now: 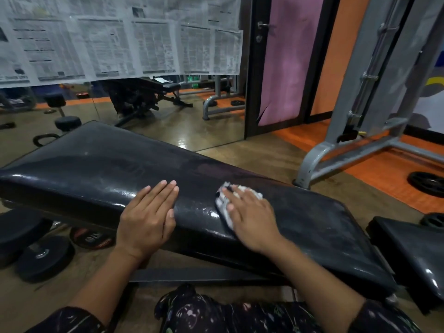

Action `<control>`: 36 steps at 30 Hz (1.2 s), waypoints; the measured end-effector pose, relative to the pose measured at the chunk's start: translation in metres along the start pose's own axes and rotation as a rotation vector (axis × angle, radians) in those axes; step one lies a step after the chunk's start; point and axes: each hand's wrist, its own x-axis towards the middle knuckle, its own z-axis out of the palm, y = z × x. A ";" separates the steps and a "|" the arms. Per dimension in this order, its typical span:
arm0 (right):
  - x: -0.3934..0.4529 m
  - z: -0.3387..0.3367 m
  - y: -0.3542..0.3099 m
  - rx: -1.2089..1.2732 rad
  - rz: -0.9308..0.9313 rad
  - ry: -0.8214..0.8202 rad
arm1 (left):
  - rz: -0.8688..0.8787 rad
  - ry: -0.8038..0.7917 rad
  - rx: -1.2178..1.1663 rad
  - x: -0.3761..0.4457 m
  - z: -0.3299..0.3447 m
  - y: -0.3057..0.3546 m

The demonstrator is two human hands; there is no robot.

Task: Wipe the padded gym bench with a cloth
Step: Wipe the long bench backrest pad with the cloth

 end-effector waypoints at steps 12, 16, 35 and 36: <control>-0.027 0.001 -0.019 0.022 -0.289 -0.020 | -0.024 -0.047 0.015 0.001 0.000 -0.001; 0.024 -0.004 0.027 0.024 -0.016 -0.069 | -0.036 -0.038 0.006 0.000 0.000 0.002; 0.057 0.000 0.014 -0.016 0.009 -0.106 | -0.491 -0.088 -0.068 0.018 -0.006 0.045; 0.049 0.001 0.001 -0.013 -0.027 -0.092 | -0.491 -0.069 -0.070 0.017 -0.005 0.045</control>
